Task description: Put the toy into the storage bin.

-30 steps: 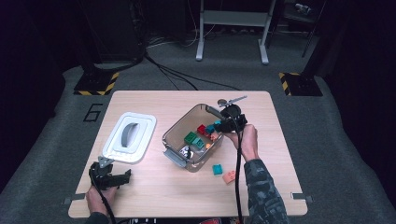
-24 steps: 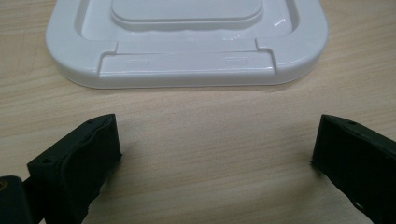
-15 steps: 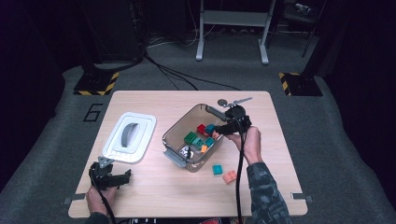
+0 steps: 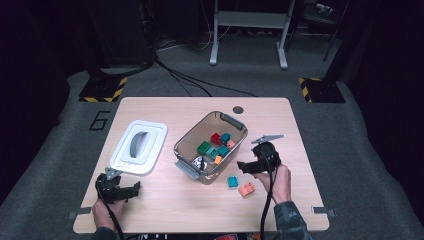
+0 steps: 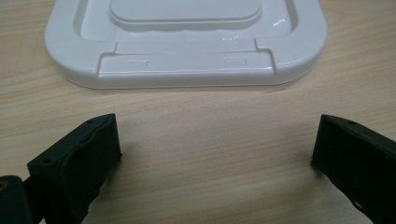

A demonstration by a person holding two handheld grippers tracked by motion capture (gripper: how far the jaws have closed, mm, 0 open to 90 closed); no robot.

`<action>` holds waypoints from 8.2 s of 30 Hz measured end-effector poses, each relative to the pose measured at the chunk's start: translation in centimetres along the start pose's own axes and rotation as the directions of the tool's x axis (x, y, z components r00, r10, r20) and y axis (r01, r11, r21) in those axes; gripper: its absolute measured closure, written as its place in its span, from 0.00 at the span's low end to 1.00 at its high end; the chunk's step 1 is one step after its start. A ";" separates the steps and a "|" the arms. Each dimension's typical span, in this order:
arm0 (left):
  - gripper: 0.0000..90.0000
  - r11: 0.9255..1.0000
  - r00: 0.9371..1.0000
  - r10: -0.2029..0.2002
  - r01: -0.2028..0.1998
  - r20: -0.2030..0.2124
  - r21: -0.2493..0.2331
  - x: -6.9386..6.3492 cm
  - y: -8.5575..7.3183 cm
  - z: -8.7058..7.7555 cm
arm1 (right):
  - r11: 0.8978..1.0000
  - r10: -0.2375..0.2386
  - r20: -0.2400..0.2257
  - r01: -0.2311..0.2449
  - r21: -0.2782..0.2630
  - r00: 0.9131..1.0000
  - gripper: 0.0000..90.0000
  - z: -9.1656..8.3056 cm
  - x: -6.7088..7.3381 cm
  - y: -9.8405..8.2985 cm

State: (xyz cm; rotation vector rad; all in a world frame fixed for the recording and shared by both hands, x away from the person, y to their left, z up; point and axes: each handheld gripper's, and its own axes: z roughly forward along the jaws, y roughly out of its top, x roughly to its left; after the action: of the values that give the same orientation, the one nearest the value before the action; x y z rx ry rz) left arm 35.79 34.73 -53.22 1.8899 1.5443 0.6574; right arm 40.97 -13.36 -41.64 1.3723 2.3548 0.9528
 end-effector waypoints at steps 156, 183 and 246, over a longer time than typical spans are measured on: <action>0.01 1.000 1.000 -0.008 0.008 0.000 0.003 0.0 0.0 0.0 | 0.981 0.177 0.114 -0.184 0.057 0.978 0.23 2.0 0.3 -4.0; 0.01 1.000 1.000 -0.006 0.006 -0.004 0.002 0.0 0.0 0.0 | 0.971 0.155 0.180 -0.183 0.153 0.971 0.33 2.3 0.6 -9.9; 0.01 1.000 1.000 -0.006 0.006 -0.003 0.002 0.0 0.1 0.0 | 0.974 0.177 0.223 -0.204 0.102 0.959 0.65 3.7 -2.7 -4.9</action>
State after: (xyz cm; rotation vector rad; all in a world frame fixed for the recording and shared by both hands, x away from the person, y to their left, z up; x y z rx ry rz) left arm 35.86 34.75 -53.21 1.8858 1.5519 0.6570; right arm 40.96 -15.81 -47.84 1.6839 2.1831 0.6746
